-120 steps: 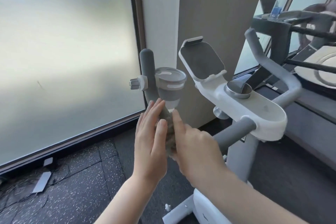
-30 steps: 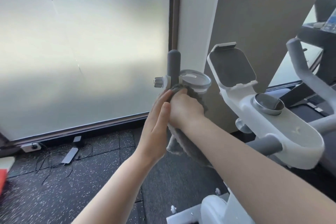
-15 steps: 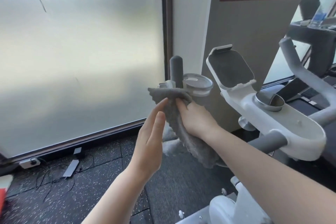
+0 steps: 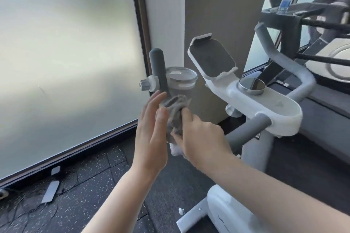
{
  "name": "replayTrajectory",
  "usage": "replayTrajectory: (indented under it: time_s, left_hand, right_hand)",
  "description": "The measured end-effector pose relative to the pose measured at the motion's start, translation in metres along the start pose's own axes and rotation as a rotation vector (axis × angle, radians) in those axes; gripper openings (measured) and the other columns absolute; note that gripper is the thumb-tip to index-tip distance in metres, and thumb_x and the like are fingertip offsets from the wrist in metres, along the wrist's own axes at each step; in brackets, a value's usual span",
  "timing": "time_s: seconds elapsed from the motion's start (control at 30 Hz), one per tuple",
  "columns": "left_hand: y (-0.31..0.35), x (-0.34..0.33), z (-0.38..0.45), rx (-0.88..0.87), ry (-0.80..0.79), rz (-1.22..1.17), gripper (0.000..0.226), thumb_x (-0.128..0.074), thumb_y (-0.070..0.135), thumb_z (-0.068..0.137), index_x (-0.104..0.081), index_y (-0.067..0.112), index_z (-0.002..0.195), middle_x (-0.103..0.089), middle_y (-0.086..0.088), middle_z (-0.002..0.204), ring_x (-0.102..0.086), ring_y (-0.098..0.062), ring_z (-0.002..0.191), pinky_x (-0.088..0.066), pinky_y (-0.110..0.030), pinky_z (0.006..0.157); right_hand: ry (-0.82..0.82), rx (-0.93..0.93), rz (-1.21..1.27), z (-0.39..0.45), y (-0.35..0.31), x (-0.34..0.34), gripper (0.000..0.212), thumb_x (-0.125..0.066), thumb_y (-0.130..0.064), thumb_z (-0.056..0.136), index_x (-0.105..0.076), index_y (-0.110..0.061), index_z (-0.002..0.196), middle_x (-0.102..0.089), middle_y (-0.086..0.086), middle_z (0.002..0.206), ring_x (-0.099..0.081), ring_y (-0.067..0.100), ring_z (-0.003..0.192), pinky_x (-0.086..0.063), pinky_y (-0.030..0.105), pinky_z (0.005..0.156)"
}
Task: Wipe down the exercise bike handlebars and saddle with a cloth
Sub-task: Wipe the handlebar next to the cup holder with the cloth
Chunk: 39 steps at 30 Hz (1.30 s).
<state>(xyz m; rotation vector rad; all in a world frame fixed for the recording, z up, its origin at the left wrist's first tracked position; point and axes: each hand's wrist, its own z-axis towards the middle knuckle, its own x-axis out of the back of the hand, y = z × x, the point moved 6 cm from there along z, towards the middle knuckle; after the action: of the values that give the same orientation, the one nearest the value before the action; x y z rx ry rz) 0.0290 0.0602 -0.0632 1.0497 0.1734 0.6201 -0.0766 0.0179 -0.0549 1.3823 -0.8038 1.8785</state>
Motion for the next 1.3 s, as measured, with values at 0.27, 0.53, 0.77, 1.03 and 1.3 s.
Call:
replayTrajectory:
  time_s: [0.27,0.53,0.77,1.03,1.3]
  left_hand:
    - [0.002,-0.038,0.003,-0.087,-0.145,0.075,0.034,-0.039,0.036,0.093,-0.061,0.032,0.119,-0.059,0.02,0.122,-0.046,-0.008,0.129,-0.033,-0.052,0.109]
    - [0.008,-0.057,-0.008,-0.198,-0.162,0.413,0.028,-0.043,0.032,0.093,-0.069,0.029,0.101,-0.063,0.016,0.118,-0.047,-0.006,0.125,-0.014,-0.045,0.118]
    - [0.006,-0.064,-0.01,-0.228,-0.151,0.545,0.026,-0.044,0.027,0.089,-0.071,0.027,0.091,-0.066,0.015,0.112,-0.049,-0.016,0.122,-0.011,-0.041,0.119]
    - [0.006,-0.066,-0.013,-0.205,-0.163,0.568,0.035,-0.037,0.02,0.086,-0.07,0.029,0.093,-0.064,0.016,0.115,-0.046,-0.016,0.123,-0.012,-0.048,0.117]
    - [0.009,-0.062,-0.009,-0.22,-0.323,0.695,0.038,-0.034,0.021,0.097,-0.053,0.03,0.128,-0.05,0.018,0.135,-0.038,-0.007,0.132,-0.008,-0.039,0.119]
  right_hand:
    - [0.262,0.209,0.159,-0.041,0.032,0.0,0.038,-0.037,-0.038,0.099,-0.063,-0.011,0.105,-0.064,0.002,0.083,-0.061,0.023,0.07,-0.045,0.033,0.06]
    - [0.405,-0.073,0.268,-0.042,0.114,-0.006,0.013,-0.049,-0.029,0.086,-0.057,-0.024,0.078,-0.059,-0.003,0.08,-0.052,0.022,0.085,-0.044,0.044,0.089]
    - [0.143,0.236,0.202,-0.038,0.147,0.003,0.035,-0.034,-0.04,0.098,-0.064,-0.023,0.1,-0.06,-0.008,0.094,-0.052,0.018,0.093,-0.04,0.039,0.09]
    - [0.022,0.088,0.123,-0.029,0.116,0.008,0.044,-0.026,-0.043,0.097,-0.063,-0.021,0.093,-0.063,-0.001,0.092,-0.055,0.024,0.098,-0.035,0.037,0.09]
    - [-0.745,0.188,-0.082,0.015,0.068,-0.027,0.039,-0.028,-0.03,0.103,-0.063,-0.014,0.095,-0.063,0.01,0.112,-0.055,0.026,0.098,-0.037,0.034,0.083]
